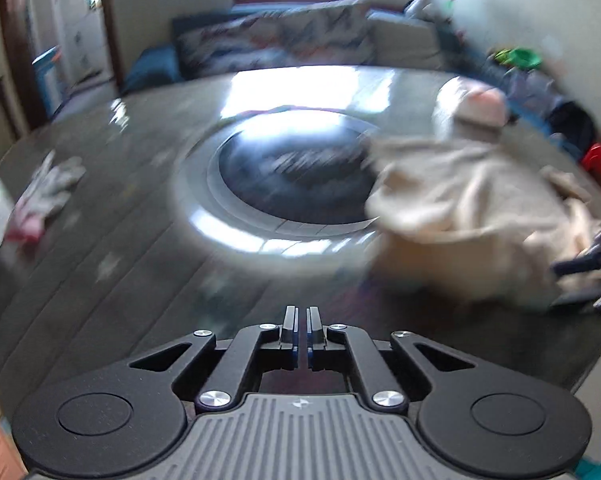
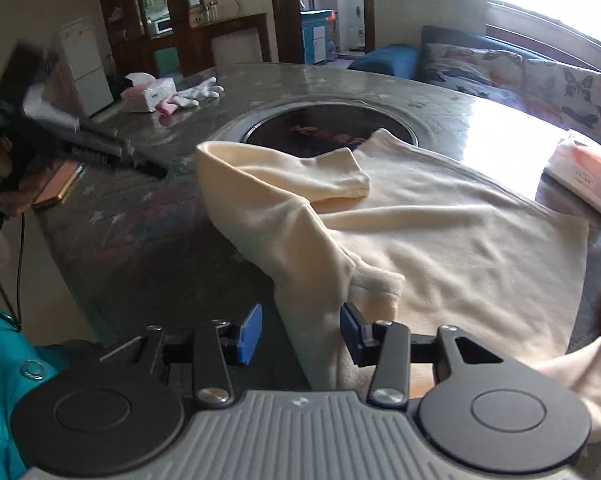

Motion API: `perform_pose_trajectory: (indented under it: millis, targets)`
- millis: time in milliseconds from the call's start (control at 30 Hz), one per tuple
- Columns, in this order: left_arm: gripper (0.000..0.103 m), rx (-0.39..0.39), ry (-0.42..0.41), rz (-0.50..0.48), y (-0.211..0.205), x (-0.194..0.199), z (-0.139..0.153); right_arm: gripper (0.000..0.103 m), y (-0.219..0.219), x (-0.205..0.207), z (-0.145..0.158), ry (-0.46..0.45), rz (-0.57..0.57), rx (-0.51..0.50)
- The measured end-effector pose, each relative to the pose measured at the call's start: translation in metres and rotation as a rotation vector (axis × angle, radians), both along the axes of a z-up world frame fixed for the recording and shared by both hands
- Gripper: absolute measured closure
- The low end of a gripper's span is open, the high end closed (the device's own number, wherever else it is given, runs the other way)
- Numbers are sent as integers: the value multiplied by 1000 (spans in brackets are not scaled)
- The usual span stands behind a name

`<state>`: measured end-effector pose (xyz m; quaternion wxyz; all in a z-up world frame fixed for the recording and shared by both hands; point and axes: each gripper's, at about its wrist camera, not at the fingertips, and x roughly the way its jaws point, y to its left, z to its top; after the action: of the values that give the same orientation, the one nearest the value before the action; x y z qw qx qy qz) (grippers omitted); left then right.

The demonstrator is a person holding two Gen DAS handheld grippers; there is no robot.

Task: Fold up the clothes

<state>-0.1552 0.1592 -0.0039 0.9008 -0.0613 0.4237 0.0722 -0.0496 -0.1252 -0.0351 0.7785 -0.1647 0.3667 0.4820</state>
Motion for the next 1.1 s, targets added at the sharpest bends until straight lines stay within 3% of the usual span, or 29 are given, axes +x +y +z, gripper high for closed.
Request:
perform_pose_trajectory:
  millis: [100, 200, 367, 467, 733, 967, 1100]
  targets:
    - [95, -13, 18, 39, 15, -2, -1, 59, -8, 14, 11, -18, -57, 24]
    - [85, -16, -37, 2, 8, 19, 12, 59, -18, 36, 20, -38, -148, 37]
    - [61, -23, -95, -69, -13, 75, 22, 58, -30, 75, 22, -75, -280, 16]
    - [54, -40, -98, -102, -25, 115, 20, 58, -38, 104, 15, -91, -368, -16]
    - [56, 9, 3, -116, -49, 202, -17, 58, -52, 161, -5, -65, -515, -47]
    - [87, 39, 37, -105, -56, 221, -37, 59, -44, 188, -19, -57, -543, -71]
    - [93, 31, 15, -102, -53, 220, -39, 64, -38, 198, -25, -50, -551, -86]
